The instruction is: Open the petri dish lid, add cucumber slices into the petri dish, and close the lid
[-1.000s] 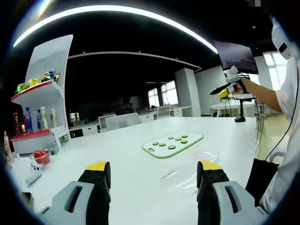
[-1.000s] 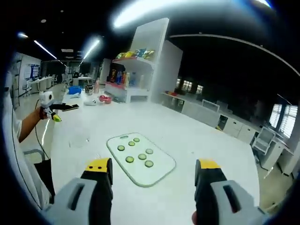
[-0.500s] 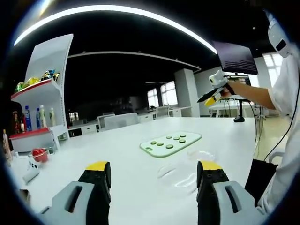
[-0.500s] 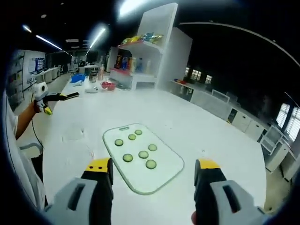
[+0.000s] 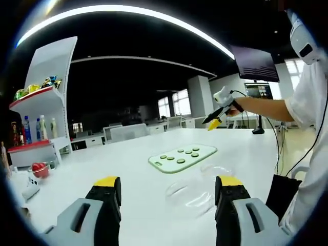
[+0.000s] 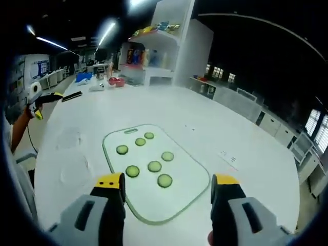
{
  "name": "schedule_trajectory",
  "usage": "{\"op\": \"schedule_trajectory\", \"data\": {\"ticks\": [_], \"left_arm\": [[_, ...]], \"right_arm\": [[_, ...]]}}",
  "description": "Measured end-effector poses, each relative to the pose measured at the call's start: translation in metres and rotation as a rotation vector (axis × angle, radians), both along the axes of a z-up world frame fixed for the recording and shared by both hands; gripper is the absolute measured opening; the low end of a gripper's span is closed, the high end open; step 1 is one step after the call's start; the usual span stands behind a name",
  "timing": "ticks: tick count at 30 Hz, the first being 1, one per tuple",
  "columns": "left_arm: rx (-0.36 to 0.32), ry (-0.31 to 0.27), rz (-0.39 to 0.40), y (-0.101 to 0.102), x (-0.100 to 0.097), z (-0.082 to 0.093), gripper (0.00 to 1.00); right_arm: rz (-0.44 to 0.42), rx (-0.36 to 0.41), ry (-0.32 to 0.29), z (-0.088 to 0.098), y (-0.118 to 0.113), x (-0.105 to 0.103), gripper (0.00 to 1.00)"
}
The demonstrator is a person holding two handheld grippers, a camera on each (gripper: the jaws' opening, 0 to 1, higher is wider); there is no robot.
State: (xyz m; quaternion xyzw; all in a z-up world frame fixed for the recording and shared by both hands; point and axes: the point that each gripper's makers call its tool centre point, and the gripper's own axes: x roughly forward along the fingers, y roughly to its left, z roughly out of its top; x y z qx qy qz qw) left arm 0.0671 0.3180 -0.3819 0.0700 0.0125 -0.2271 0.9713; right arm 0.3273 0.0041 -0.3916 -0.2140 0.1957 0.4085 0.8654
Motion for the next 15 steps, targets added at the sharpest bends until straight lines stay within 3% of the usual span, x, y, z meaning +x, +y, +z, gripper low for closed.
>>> {"op": "schedule_trajectory", "data": {"ticks": [15], "left_arm": [[0.001,-0.016,-0.005,0.001,-0.006,0.006,0.75]], "right_arm": [[-0.027,-0.025,0.048,-0.035,0.009,0.016,0.63]]}}
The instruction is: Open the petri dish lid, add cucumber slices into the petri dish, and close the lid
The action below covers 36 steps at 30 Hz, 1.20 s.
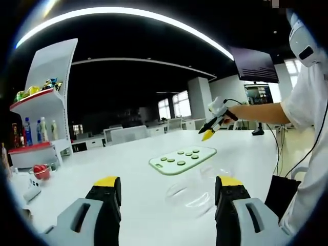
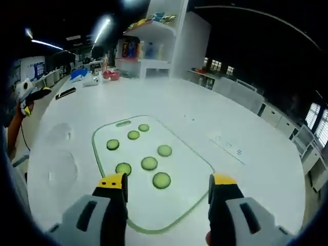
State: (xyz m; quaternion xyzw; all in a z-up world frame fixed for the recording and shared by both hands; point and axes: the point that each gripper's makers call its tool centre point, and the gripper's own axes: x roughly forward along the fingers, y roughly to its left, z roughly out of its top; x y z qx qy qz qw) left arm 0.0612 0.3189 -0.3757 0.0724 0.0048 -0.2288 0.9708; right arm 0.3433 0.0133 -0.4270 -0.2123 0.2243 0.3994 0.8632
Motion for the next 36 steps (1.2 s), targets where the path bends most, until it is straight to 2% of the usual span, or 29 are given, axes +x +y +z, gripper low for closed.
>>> {"op": "schedule_trajectory", "data": {"ticks": [10,25,32,36], "left_arm": [[0.007,0.002,-0.011,-0.001,-0.002,-0.002,0.75],[-0.007,-0.002,-0.007,0.003,-0.003,-0.001,0.75],[-0.025,0.005,-0.006,0.005,-0.003,-0.003,0.75],[-0.026,0.003,-0.005,0.006,-0.004,-0.003,0.75]], "right_arm": [[-0.017,-0.017,0.029,-0.025,0.007,0.006,0.6],[-0.027,-0.009,0.064,-0.043,0.015,0.004,0.57],[-0.031,-0.004,0.081,-0.055,0.013,0.021,0.55],[-0.045,-0.006,0.081,-0.056,0.01,0.025,0.51]]}}
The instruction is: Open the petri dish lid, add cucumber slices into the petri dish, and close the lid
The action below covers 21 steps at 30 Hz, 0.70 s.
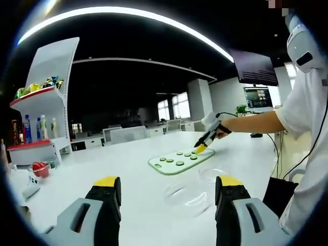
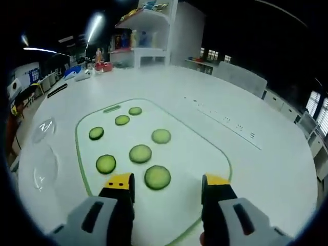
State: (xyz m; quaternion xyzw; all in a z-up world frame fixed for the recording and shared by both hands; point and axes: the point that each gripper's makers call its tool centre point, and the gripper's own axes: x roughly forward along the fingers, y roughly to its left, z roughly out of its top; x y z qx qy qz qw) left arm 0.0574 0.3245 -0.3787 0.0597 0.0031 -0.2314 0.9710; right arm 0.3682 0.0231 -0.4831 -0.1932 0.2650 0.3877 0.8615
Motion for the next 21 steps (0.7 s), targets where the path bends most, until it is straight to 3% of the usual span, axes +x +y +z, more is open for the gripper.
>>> {"op": "schedule_trajectory", "data": {"ticks": [12,21], "left_arm": [[-0.007,0.001,-0.003,-0.002,0.001,0.0,0.75],[-0.011,0.007,-0.004,-0.001,0.001,-0.001,0.75]], "right_arm": [[0.003,0.014,-0.001,0.002,0.009,-0.01,0.41],[-0.009,0.023,0.017,-0.001,0.007,-0.007,0.33]]}}
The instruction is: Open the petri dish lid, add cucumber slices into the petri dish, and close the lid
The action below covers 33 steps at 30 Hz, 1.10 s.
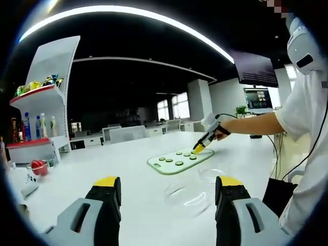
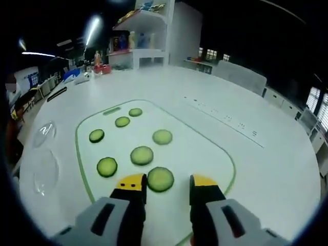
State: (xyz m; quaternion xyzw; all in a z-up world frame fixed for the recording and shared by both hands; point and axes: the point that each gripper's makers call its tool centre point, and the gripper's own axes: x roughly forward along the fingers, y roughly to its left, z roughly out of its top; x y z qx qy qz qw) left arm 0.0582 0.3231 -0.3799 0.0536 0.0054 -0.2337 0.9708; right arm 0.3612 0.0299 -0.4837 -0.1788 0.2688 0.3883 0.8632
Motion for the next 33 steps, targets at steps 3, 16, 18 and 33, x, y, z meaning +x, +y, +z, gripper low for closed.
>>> {"op": "schedule_trajectory", "data": {"ticks": [3,16,18,33], "left_arm": [[0.0,0.0,0.0,0.0,0.0,0.0,0.75],[0.002,0.016,-0.021,-0.006,0.0,-0.004,0.75],[-0.001,0.015,-0.02,-0.005,0.001,-0.004,0.75],[-0.008,0.021,-0.032,-0.007,-0.001,-0.004,0.75]], "right_arm": [[-0.001,0.006,0.009,-0.001,0.0,0.0,0.31],[0.012,0.01,0.022,-0.001,0.006,-0.006,0.21],[0.012,0.007,0.021,-0.001,0.006,-0.005,0.21],[0.002,0.013,0.012,0.004,0.005,-0.007,0.19]]}}
